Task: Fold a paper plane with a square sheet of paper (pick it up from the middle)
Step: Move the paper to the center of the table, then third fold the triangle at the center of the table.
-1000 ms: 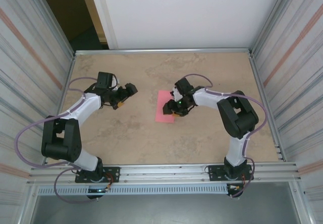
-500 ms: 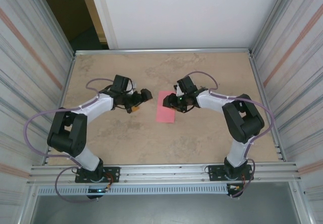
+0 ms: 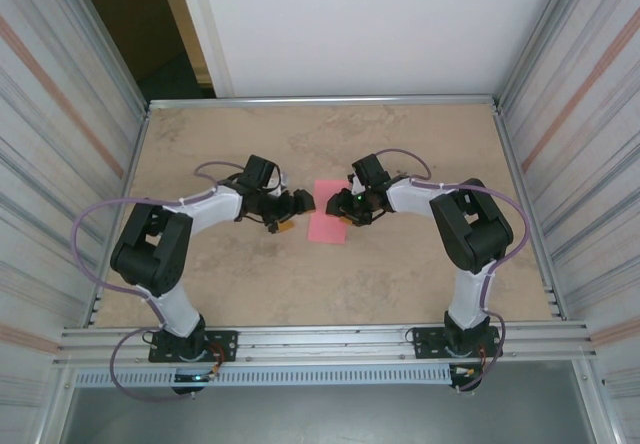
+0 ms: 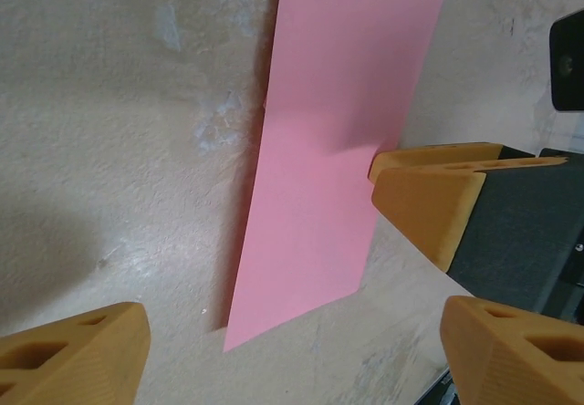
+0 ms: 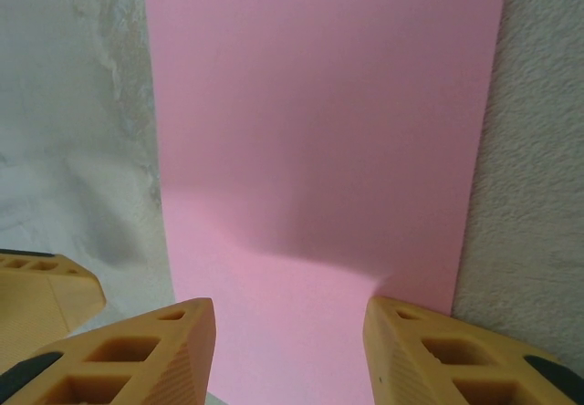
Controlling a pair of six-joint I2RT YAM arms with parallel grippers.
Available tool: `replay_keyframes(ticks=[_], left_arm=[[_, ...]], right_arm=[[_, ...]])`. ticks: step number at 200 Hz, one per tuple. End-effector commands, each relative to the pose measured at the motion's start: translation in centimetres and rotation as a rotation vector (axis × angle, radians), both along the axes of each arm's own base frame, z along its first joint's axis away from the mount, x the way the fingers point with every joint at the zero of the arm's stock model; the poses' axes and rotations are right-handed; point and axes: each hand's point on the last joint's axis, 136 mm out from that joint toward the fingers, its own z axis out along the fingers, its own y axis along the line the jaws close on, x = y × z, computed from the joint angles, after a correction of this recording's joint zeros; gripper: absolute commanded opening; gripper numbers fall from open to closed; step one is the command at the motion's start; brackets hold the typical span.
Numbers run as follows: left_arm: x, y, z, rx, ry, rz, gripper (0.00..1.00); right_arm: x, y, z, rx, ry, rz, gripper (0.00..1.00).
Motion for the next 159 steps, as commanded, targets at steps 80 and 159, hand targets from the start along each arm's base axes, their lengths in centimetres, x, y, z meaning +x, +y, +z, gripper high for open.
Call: replay_keyframes(ticks=[80, 159], left_arm=[[-0.2, -1.9, -1.1, -0.006, 0.034, -0.092, 0.47], [0.2, -2.4, -1.9, -0.001, 0.041, -0.13, 0.42]], right_arm=[[-1.5, -1.8, -3.4, -0.071, 0.089, 0.007, 0.44], [-1.6, -1.8, -3.5, -0.068, 0.093, 0.009, 0.43]])
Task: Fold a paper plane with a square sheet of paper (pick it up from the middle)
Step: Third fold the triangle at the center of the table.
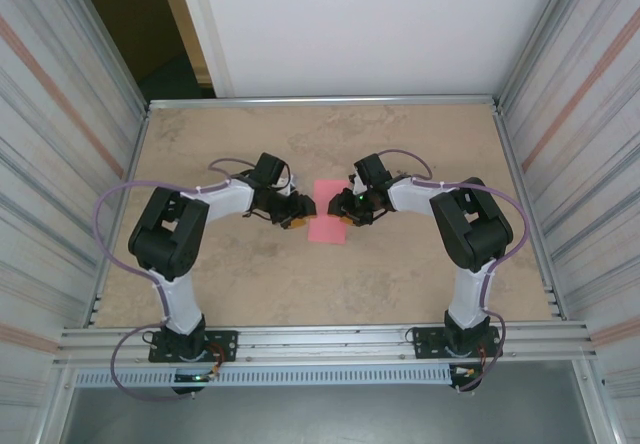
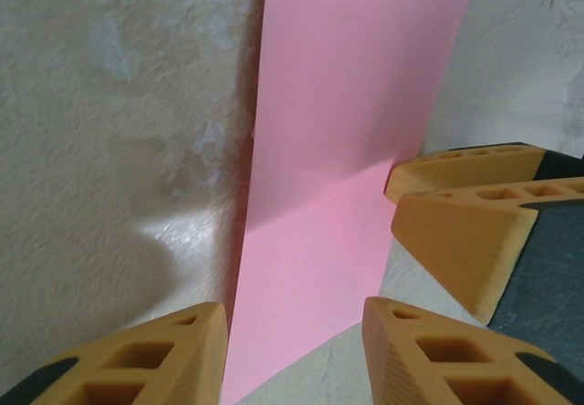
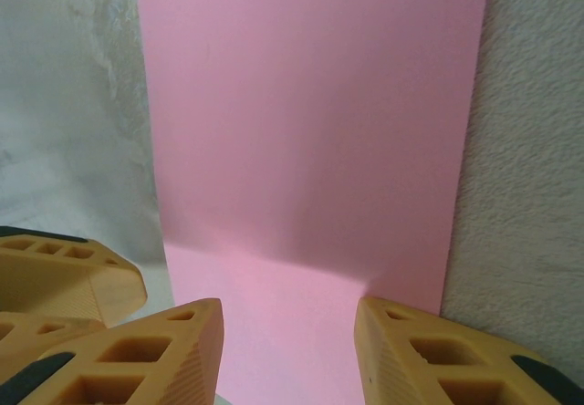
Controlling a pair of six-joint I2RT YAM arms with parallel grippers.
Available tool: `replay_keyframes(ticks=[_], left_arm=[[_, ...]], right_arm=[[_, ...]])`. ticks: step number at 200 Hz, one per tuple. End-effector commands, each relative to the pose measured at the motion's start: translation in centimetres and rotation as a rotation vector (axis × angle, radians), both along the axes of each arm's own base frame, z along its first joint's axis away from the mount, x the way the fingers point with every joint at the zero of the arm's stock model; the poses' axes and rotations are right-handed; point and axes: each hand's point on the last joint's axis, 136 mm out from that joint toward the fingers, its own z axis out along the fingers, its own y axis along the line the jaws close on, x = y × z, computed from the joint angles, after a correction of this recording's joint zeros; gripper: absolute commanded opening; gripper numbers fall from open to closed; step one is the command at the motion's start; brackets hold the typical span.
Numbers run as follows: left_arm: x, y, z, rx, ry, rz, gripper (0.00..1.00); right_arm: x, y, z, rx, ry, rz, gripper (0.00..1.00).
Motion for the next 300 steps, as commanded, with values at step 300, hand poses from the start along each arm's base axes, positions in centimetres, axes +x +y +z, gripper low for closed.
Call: replay_keyframes(ticks=[300], left_arm=[[2.2, -1.7, -0.1, -0.104, 0.032, -0.009, 0.28]], right_arm=[[-1.4, -1.4, -2.7, -0.056, 0.063, 0.004, 0.43]])
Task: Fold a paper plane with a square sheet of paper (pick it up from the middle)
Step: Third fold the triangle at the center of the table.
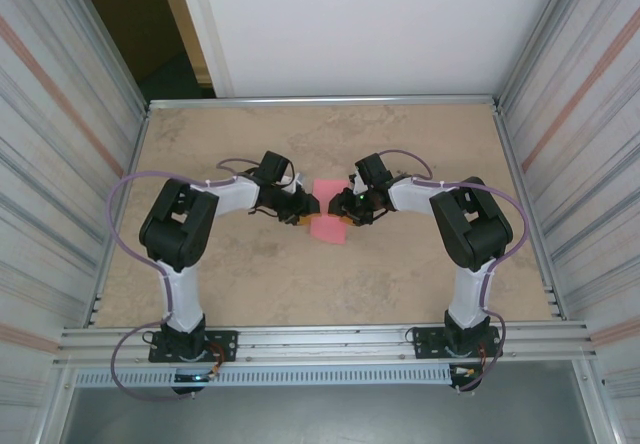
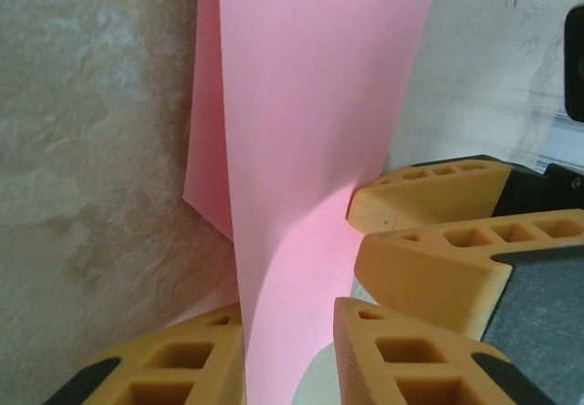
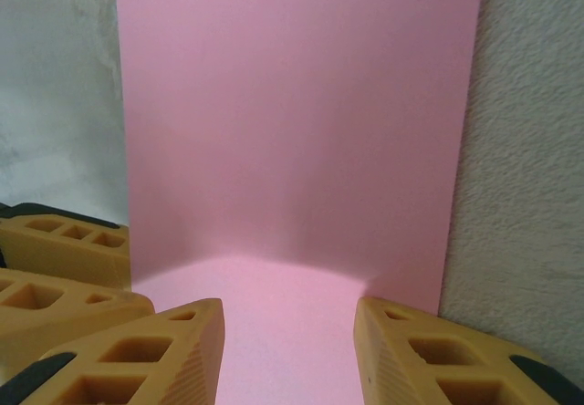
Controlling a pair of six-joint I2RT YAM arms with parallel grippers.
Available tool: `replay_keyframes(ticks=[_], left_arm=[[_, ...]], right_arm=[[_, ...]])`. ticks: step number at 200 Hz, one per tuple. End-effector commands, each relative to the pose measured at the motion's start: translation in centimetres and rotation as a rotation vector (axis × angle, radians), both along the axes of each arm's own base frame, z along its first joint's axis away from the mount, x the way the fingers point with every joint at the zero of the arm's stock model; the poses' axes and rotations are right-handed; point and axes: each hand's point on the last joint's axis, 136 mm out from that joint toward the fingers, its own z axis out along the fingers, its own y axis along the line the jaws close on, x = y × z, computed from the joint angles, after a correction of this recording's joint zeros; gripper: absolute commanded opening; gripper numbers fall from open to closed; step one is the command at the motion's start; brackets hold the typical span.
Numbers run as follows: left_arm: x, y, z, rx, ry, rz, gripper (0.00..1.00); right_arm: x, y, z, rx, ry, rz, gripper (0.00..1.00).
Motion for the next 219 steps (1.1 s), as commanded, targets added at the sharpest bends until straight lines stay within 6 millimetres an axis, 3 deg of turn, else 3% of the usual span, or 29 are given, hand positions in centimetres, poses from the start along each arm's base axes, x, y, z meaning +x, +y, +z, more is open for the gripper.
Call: replay_keyframes(ticks=[1, 55, 123, 168, 201, 219], left_arm=[[1.1, 0.0, 0.3, -0.014, 0.001, 0.012, 0.28], [1.8, -0.2, 0.3, -0.021, -0.001, 0.009, 0.2], [1.8, 0.0, 0.5, -0.015, 0.007, 0.027, 0.03], [2.3, 0.4, 2.1, -0.007, 0.005, 0.098, 0.0], [2.6, 0.9, 2.9, 0.002, 0.011, 0.16, 0.0], [2.8, 1.0, 3.3, 0.003, 0.011, 0.18, 0.0]], right_arm=[[-1.4, -1.5, -2.7, -0.073, 0.058, -0.001, 0.43], [-1.3, -1.5, -2.1, -0.038, 0.043, -0.005, 0.42], [0.6, -1.5, 3.2, -0.011, -0.14, 0.001, 0.49], [0.1, -2.3, 6.8, -0.115, -0.43, 0.11, 0.72], [-1.8, -0.4, 7.7, -0.221, -0.643, 0.281, 0.84], [-2.8, 0.5, 7.7, -0.301, -0.78, 0.345, 0.95]])
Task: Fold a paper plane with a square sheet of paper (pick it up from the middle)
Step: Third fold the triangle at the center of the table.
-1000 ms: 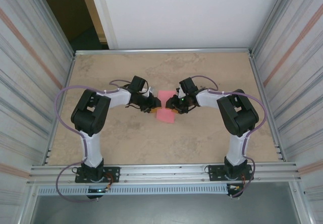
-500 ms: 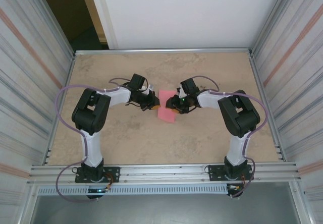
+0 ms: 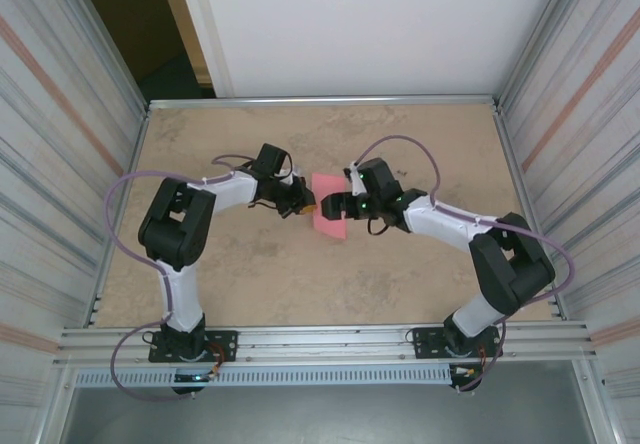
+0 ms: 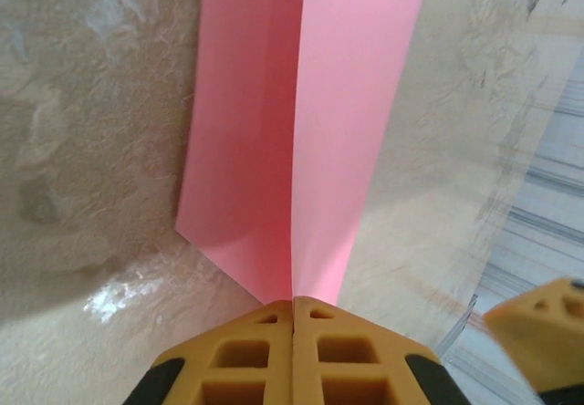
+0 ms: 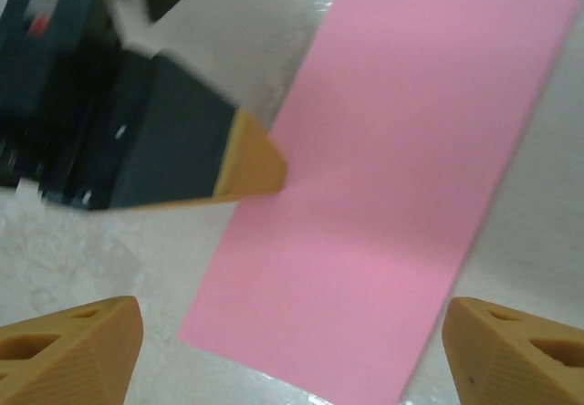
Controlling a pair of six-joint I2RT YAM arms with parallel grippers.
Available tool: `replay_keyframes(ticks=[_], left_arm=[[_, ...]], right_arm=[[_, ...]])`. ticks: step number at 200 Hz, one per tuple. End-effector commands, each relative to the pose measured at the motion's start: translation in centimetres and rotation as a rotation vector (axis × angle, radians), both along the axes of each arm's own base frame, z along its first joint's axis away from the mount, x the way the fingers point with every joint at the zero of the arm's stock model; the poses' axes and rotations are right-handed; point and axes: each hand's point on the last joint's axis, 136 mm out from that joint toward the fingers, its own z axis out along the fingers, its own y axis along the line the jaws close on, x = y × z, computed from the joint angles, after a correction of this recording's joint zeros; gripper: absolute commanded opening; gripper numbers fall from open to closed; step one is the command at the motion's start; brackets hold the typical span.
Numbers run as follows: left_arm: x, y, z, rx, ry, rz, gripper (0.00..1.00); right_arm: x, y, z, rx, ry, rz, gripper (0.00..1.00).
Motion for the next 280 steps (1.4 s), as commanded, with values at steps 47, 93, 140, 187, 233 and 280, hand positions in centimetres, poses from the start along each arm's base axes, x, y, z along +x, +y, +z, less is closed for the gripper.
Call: replay_keyframes(ticks=[47, 93, 140, 187, 233, 280], left_arm=[[0.5, 0.5, 1.9, -0.009, 0.015, 0.073, 0.0], [0.5, 0.5, 1.8, -0.009, 0.025, 0.072, 0.0], [0.4, 0.6, 1.6, -0.002, 0.022, 0.068, 0.0], [0.3, 0.8, 1.2, 0.011, 0.023, 0.066, 0.0], [0.2, 0.8, 1.2, 0.011, 0.025, 0.064, 0.0], [0.1, 0.9, 1.2, 0.013, 0.027, 0.062, 0.0]], right_arm=[[-1.7, 1.9, -2.2, -0.295, -0.379, 0.201, 1.0], [-1.3, 2.1, -3.6, -0.357, -0.477, 0.26, 0.87], [0.6, 0.0, -3.2, -0.429, -0.533, 0.149, 0.77], [-0.5, 1.2, -2.9, -0.361, -0.5, 0.218, 0.61], [-1.4, 2.3, -3.0, -0.304, -0.462, 0.272, 0.46], [-1.8, 3.0, -2.9, -0.269, -0.448, 0.294, 0.33]])
